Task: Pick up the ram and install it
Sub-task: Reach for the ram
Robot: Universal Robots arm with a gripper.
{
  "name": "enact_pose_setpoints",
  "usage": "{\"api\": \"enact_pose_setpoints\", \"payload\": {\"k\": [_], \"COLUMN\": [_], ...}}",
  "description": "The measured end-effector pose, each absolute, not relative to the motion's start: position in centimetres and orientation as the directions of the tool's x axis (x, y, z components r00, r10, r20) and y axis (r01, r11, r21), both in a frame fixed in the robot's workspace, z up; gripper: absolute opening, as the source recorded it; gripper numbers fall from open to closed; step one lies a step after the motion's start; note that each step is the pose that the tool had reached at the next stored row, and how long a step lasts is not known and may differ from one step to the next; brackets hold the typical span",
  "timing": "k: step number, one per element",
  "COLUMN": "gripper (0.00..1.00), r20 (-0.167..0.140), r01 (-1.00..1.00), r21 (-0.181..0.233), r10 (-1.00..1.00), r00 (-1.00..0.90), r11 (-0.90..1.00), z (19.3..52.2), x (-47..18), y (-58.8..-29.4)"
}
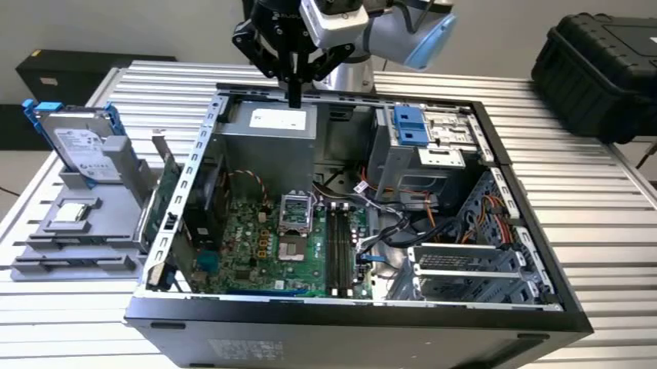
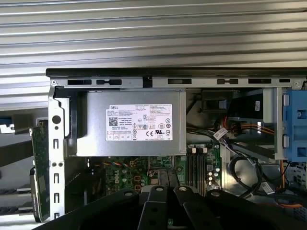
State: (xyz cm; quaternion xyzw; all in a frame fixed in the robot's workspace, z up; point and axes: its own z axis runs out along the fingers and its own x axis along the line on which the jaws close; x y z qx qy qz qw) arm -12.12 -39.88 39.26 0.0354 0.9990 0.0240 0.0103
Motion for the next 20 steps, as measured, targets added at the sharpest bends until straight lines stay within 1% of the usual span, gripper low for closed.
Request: {"api": "enact_pose_setpoints", "payload": {"k": [20], "gripper": [0.00], "r20": [-0.019], "r01": [0.070], "r21": [0.049], "r10": [0.071], "r00": [-0.997], "r11": [0.996], "z": [39.3], "x": [-13.5], "y": [-39.9]}}
